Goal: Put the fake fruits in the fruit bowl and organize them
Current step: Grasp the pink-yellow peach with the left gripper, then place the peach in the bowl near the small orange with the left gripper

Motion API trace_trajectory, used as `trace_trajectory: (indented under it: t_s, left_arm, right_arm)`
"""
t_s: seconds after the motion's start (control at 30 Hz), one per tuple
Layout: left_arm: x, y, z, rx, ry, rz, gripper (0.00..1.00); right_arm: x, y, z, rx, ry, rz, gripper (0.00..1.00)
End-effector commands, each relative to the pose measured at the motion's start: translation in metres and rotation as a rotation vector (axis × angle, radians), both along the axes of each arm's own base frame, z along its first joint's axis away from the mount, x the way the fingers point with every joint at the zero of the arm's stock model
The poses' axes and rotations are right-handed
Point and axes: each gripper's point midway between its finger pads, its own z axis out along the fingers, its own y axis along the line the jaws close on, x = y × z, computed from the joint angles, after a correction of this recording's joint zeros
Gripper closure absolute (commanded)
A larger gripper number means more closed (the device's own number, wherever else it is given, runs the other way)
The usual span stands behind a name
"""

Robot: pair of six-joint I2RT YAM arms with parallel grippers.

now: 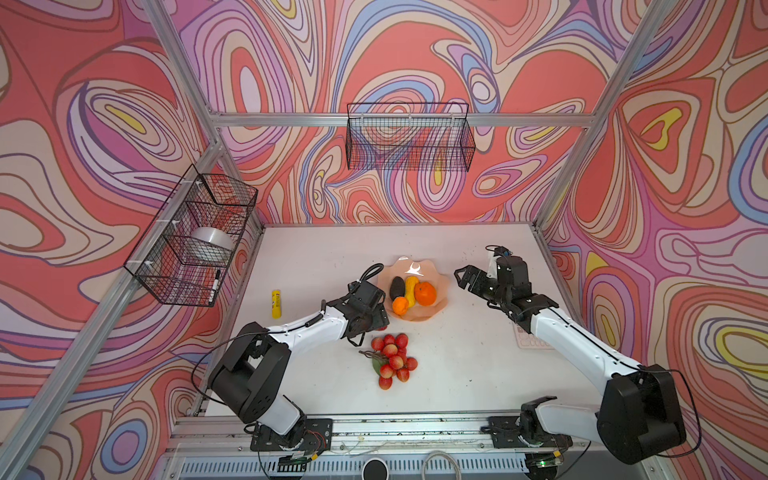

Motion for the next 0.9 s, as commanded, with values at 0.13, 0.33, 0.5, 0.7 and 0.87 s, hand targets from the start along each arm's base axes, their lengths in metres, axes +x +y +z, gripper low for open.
trace_trajectory:
  t_s: [0.13,0.33,0.5,0.7,0.87]
  left_arm:
    - [0.01,0.003,-0.012,0.006,0.01,0.062,0.28]
    - [-0.001,0.026,-0.014,0.054,-0.011,0.099,0.45]
    - [-0.007,0.045,0.018,0.102,-0.114,0.058,0.54]
    - [0.012,0.035,0.104,0.167,-0.274,-0.137,0.54]
    - [0.043,-0.008,0.14,0.151,-0.294,-0.318,0.54]
  right_arm:
    - [0.003,-0.003,-0.001,-0.016,-0.003,-0.002,0.03]
    - [0.004,0.0,-0.008,-0.004,0.014,0.004,0.03]
    - [0.006,0.003,-0.007,0.002,0.014,0.014,0.04]
    - [0.007,0.003,-0.007,-0.003,0.005,0.018,0.02]
    - [0.001,0.002,-0.002,0.005,-0.022,0.023,0.02]
